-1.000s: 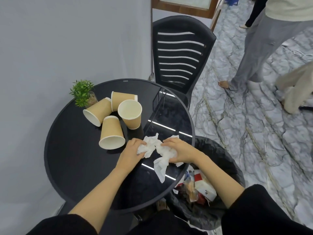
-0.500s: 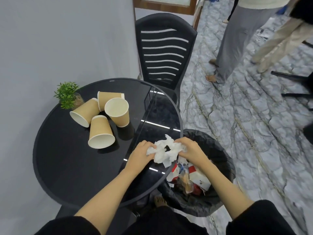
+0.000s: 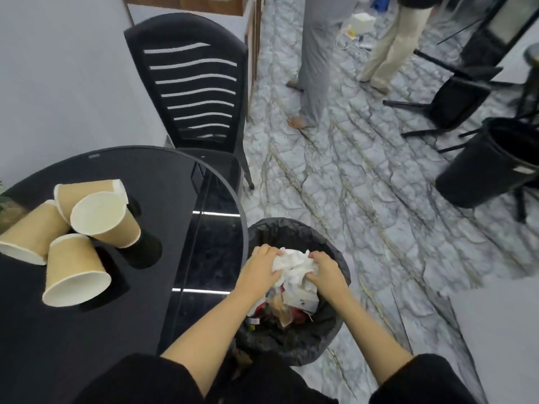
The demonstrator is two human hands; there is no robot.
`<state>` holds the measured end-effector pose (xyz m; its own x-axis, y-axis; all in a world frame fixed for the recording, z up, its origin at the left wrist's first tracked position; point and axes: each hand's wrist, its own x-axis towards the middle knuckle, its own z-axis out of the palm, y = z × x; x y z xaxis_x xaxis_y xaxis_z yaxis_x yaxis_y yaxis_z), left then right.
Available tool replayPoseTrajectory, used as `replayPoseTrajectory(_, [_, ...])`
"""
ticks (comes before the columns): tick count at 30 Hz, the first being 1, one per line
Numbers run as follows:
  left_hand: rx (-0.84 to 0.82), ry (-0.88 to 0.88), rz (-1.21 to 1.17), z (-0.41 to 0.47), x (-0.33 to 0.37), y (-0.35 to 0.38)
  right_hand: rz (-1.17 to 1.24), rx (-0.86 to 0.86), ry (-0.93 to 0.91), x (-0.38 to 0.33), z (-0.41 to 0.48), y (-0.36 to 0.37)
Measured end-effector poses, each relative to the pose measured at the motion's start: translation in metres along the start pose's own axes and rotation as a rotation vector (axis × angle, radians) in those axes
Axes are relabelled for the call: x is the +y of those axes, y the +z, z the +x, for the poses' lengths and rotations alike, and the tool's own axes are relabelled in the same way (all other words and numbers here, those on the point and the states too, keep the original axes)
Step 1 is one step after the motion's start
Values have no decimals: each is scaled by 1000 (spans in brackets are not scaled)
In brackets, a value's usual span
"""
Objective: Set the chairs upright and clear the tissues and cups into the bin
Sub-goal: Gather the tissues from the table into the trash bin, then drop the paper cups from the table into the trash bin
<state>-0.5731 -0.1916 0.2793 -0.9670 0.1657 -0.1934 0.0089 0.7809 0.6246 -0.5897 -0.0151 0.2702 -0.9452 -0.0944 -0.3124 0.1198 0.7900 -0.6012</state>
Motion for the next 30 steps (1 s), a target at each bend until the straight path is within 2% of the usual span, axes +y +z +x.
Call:
replayPoseTrajectory(3, [-82,3,-15,10,-2,7,-38,-77,33,13,9,-1])
replayPoseTrajectory(5, [-79,2,-43,11,-4,9,-51,-99,29,19,13,0])
replayPoseTrajectory(12, [108,-30,-211,-18,-18,-14,-124,-41,-34,6,24,3])
replayPoseTrajectory(20, [379,-136,-253,-78,-58,-71,21,19,-344,-81,23,9])
replayPoseTrajectory(26, [674,-373,-422,-145,-95,-86,55,-108,-557,-155,15,45])
replayPoseTrajectory(30, [826,-528,-496,-177,-113,-87,82,-233,-625,-195,9,75])
